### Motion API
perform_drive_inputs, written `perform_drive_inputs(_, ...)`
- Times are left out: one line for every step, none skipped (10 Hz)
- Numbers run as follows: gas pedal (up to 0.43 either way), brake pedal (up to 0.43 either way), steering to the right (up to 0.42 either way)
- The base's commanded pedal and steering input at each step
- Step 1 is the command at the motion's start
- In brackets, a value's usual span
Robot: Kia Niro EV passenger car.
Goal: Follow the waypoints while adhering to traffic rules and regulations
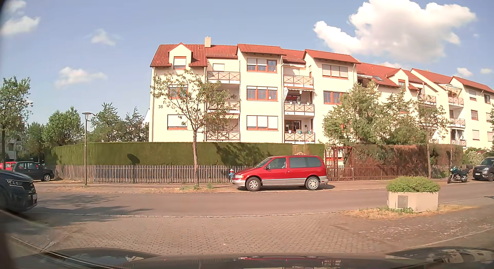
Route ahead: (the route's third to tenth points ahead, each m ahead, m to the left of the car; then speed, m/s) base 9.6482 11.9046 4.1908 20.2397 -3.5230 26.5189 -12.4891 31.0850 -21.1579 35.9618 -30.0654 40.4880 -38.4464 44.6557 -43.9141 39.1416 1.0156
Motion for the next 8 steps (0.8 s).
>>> perform_drive_inputs(0.0,0.098,-0.556)
perform_drive_inputs(0.0,0.128,-0.552)
perform_drive_inputs(0.0,0.134,-0.546)
perform_drive_inputs(0.0,0.134,-0.542)
perform_drive_inputs(0.0,0.134,-0.54)
perform_drive_inputs(0.0,0.14,-0.537)
perform_drive_inputs(0.0,0.146,-0.534)
perform_drive_inputs(0.0,0.146,-0.524)
